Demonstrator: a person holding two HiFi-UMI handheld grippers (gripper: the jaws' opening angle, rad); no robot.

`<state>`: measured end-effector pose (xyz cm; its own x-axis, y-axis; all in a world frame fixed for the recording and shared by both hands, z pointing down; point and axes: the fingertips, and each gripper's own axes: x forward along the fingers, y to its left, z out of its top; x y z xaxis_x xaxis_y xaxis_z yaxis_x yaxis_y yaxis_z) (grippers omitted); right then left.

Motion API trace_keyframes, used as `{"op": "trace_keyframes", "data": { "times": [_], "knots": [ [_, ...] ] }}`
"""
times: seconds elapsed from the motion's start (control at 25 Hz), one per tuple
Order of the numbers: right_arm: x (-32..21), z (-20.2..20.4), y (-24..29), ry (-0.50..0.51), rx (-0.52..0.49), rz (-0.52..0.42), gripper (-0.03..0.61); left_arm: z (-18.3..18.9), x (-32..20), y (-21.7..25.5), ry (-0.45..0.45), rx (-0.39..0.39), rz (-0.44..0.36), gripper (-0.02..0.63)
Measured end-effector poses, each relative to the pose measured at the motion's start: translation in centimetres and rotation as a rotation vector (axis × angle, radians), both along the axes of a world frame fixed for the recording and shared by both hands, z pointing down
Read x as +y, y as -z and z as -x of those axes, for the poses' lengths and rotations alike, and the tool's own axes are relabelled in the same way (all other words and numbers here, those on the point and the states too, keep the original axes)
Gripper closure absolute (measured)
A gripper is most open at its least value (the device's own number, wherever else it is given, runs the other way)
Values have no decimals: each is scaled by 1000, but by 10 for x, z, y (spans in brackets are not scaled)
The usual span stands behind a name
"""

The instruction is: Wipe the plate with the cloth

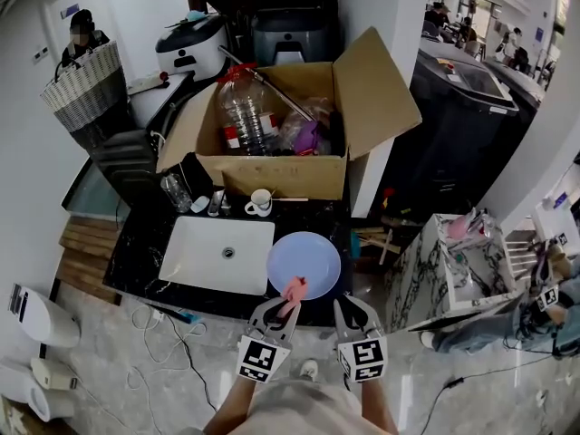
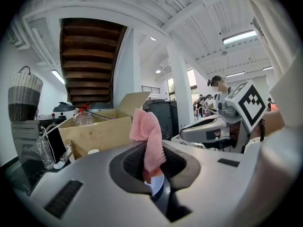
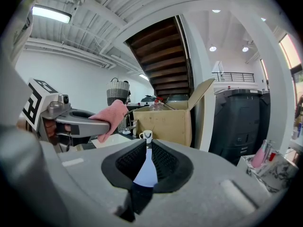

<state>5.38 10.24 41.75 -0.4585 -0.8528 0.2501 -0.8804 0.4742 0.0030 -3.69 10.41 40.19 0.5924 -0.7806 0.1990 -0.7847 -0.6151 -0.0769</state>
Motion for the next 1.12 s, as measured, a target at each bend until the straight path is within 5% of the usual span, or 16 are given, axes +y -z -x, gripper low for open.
{"op": "trace_keyframes", "data": {
  "times": [0.52, 1.12],
  "knots": [
    [-45, -35, -20, 27, -47, 53, 543, -26, -41, -15, 45, -45, 43, 580],
    [-76, -39, -57, -22, -22, 142, 543, -30, -84, -48, -2, -55, 106, 580]
  ]
}}
